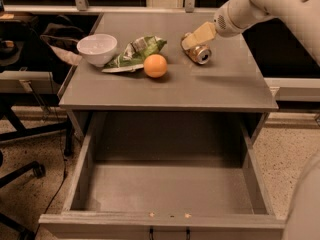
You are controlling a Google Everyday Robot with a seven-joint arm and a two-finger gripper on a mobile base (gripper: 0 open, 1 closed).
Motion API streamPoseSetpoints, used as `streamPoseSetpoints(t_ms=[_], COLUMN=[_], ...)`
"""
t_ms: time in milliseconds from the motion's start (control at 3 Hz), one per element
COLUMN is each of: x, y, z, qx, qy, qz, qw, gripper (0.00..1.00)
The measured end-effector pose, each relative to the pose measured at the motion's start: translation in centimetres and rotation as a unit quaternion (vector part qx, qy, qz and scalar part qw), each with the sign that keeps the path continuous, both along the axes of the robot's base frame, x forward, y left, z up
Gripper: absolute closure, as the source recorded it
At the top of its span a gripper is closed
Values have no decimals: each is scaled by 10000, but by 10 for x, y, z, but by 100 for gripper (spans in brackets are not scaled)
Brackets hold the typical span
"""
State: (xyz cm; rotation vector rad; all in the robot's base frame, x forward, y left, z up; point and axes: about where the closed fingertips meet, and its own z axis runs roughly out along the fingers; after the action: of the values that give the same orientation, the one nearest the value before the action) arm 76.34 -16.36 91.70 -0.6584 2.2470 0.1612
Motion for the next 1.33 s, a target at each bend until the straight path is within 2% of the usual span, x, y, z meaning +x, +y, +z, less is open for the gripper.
streamPoseSetpoints(t_ms=[667,1000,1333], x=[25,36,41], y=[13,12,11], z=[-13,-39,-54], qx=[-61,-85,-101], qy=[124,466,647], qz=[-45,-176,-252], qw=[9999,9987,9975], gripper=[0,0,0])
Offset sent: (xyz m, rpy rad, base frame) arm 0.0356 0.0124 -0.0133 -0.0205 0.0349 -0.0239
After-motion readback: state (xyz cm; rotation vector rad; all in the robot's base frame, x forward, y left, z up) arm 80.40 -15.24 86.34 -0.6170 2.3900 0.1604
